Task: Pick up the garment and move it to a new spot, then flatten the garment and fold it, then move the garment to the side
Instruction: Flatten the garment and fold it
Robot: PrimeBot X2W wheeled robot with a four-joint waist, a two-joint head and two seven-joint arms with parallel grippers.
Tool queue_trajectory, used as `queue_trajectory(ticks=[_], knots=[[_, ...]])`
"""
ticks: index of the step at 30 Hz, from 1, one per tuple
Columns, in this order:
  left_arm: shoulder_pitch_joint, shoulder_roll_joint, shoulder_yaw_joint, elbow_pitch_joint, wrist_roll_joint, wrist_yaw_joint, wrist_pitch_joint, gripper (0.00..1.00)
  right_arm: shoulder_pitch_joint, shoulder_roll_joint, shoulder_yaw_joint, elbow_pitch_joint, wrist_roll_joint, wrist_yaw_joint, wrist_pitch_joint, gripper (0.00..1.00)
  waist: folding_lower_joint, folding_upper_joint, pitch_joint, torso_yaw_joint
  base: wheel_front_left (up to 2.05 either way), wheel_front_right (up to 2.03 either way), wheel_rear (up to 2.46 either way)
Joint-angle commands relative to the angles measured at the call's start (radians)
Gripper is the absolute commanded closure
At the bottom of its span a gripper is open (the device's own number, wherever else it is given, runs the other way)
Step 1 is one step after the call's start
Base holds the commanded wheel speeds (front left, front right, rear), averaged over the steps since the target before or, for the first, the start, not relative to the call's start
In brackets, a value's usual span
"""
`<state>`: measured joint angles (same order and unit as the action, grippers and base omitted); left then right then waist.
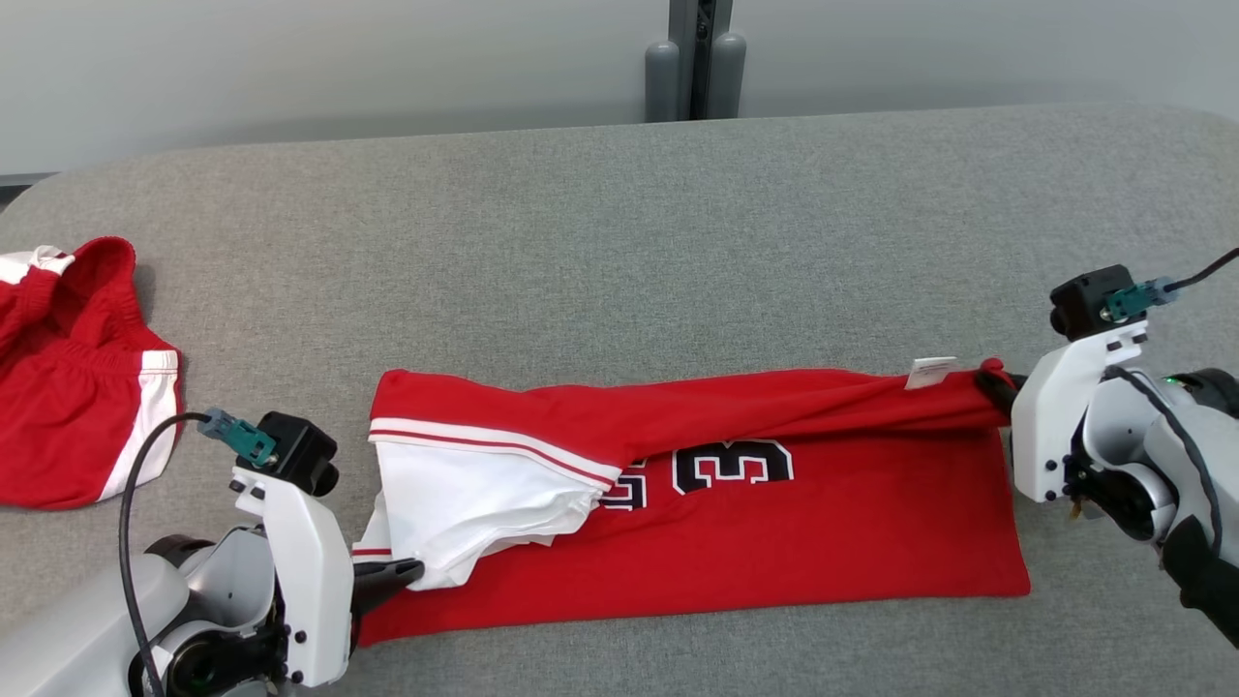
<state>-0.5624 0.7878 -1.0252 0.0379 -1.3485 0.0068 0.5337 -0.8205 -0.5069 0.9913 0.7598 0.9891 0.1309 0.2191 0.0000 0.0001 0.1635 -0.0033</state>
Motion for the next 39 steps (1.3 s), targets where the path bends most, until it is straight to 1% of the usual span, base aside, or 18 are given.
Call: queue_trajectory(ticks=[1, 8, 9, 10, 11, 12, 17, 21, 26, 28, 31, 34, 37, 39], knots=[[0.006, -0.002, -0.003, -0.003, -0.005, -0.001, 0.003, 1.0, 0.0, 0.007, 0.008, 0.007, 0.004, 0.0, 0.001, 1.0, 0.0, -0.0001, -0.001, 0.001, 0.0, 0.0, 0.0], [0.011, -0.001, -0.006, 0.002, -0.006, 0.005, 0.008, 1.0, 0.025, 0.014, 0.028, 0.017, 0.053, 0.0, 0.045, 1.0, 0.0, -0.0001, -0.001, 0.004, 0.0, 0.0, 0.0], [0.009, -0.004, -0.005, 0.004, -0.004, 0.007, 0.006, 1.0, 0.022, 0.014, 0.03, 0.02, 0.058, 0.0, 0.049, 0.84, 0.0, -0.0001, 0.0, 0.004, 0.0, 0.0, 0.0], [0.008, -0.006, -0.005, 0.007, -0.002, 0.008, 0.004, 0.64, 0.021, 0.015, 0.032, 0.022, 0.061, 0.0, 0.052, 0.59, 0.0, -0.0001, 0.001, 0.003, 0.0, 0.0, 0.0], [0.006, -0.008, -0.005, 0.009, 0.0, 0.008, 0.004, 0.11, 0.018, 0.017, 0.033, 0.023, 0.064, 0.0, 0.054, 0.0, 0.0, -0.0001, 0.001, 0.003, 0.0, 0.0, 0.0], [0.005, -0.009, -0.006, 0.012, 0.003, 0.008, 0.003, 0.0, 0.015, 0.018, 0.034, 0.026, 0.069, 0.0, 0.055, 0.0, 0.0, -0.0001, 0.001, 0.002, 0.0, 0.0, 0.0], [-0.001, -0.015, 0.0, 0.022, 0.002, 0.005, -0.005, 0.0, 0.0, 0.009, 0.037, 0.033, 0.077, 0.0, 0.075, 0.0, 0.0, -0.0001, -0.006, 0.001, 0.0, 0.0, 0.0], [0.008, -0.005, 0.007, 0.018, -0.004, 0.007, -0.014, 0.0, 0.013, -0.005, 0.028, 0.021, 0.098, 0.0, 0.097, 0.0, 0.0, -0.0001, -0.018, 0.001, 0.0, 0.0, 0.0], [0.015, 0.011, 0.031, 0.006, -0.004, 0.01, -0.047, 0.0, 0.026, -0.032, -0.003, -0.007, 0.11, 0.0, 0.067, 0.0, 0.0, -0.0001, -0.025, 0.001, 0.0, 0.0, 0.0], [0.014, 0.017, 0.049, -0.004, -0.004, 0.013, -0.075, 0.0, 0.037, -0.044, -0.028, -0.037, 0.125, 0.0, 0.045, 0.0, 0.0, -0.0001, -0.025, -0.001, 0.0, 0.0, 0.0], [0.002, 0.032, 0.079, -0.009, 0.007, 0.017, -0.121, 0.0, 0.047, -0.086, -0.067, -0.088, 0.119, 0.0, 0.0, 0.0, 0.0, -0.0001, -0.024, -0.001, 0.0, 0.0, 0.0], [-0.012, 0.031, 0.103, -0.008, 0.016, 0.023, -0.16, 0.0, 0.075, -0.121, -0.111, -0.12, 0.111, 0.0, -0.043, 0.0, 0.0, -0.0001, -0.024, -0.003, 0.0, 0.0, 0.0], [-0.019, 0.027, 0.127, -0.006, 0.018, 0.037, -0.196, 0.0, 0.106, -0.137, -0.169, -0.134, 0.104, 0.0, -0.082, 0.0, 0.0, -0.0001, -0.027, -0.008, 0.0, 0.0, 0.0], [-0.018, 0.023, 0.144, -0.002, 0.014, 0.044, -0.223, 0.0, 0.14, -0.132, -0.205, -0.138, 0.102, 0.0, -0.093, 0.0, 0.0, -0.0001, -0.029, -0.012, 0.0, 0.0, 0.0]])
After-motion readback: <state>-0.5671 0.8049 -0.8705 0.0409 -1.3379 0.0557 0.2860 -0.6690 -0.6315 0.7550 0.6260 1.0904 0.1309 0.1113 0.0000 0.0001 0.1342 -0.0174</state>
